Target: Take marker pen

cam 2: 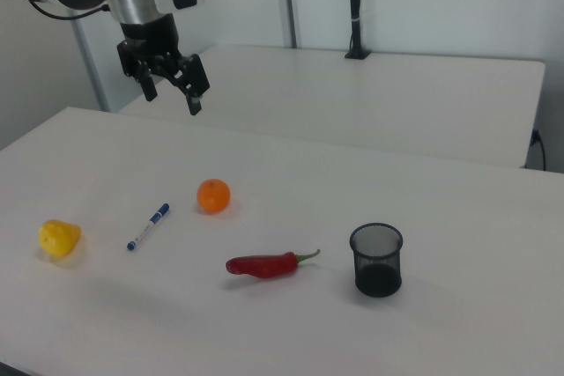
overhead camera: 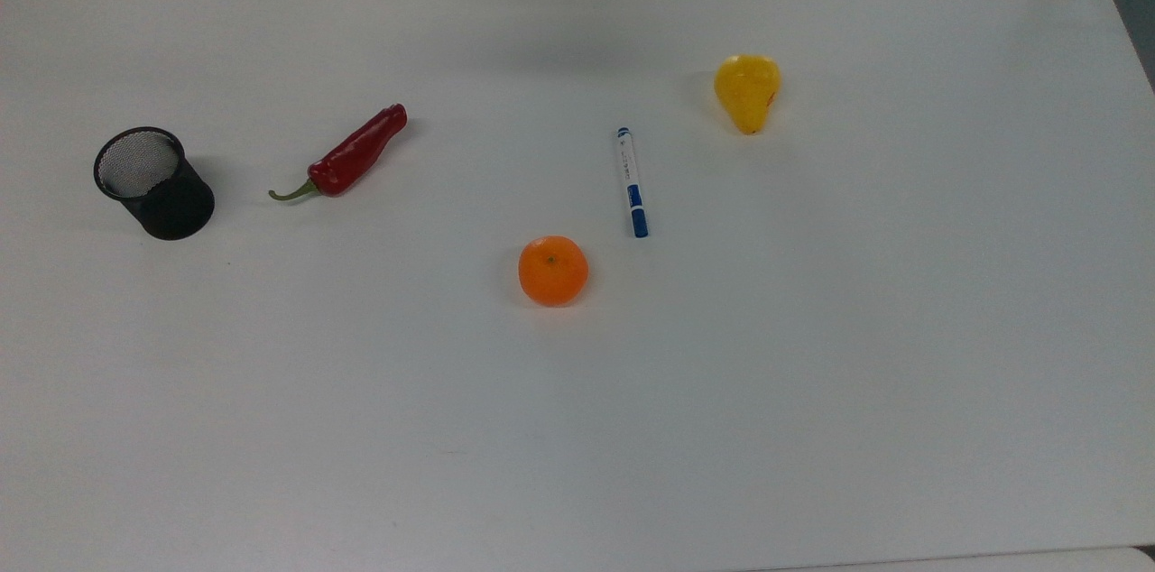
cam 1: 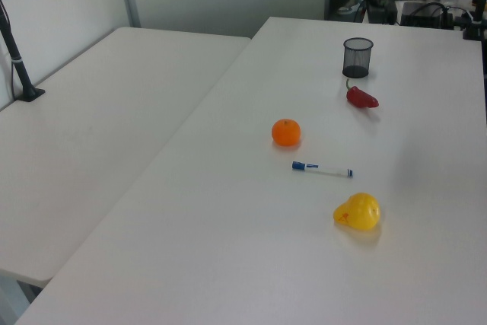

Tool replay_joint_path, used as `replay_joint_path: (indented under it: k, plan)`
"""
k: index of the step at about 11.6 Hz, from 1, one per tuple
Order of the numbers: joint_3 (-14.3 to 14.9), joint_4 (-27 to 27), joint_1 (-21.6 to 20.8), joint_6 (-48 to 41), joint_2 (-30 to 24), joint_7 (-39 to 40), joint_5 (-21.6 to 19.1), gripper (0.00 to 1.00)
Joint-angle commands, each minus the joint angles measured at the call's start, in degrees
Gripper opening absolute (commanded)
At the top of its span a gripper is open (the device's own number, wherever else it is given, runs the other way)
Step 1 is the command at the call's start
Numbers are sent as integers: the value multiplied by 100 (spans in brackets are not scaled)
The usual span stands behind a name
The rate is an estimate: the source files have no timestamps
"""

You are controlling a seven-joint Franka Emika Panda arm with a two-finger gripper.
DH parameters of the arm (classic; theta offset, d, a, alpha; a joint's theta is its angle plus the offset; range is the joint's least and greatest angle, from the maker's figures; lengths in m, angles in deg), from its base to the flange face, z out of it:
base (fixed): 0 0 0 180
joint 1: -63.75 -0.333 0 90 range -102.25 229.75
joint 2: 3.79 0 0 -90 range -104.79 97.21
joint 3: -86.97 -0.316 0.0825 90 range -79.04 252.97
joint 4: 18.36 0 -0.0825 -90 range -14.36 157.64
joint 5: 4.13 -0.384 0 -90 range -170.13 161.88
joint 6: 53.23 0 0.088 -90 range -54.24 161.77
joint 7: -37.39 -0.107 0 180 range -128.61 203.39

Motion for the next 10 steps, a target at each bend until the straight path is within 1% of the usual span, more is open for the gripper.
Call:
replay_joint_path:
  k: [1,4,5,6,7,10]
  plan:
    - [95,-37,-156,163,163,150,-26,100]
    - [24,-56,-156,-127,111,-87,35,100]
    - [-20,-56,-156,-110,111,-270,79,100]
    - [-99,-47,-156,-101,111,-585,227,100]
    - [-143,-38,-156,-110,111,-606,377,100]
    - [-143,-38,-165,-66,120,-597,378,100]
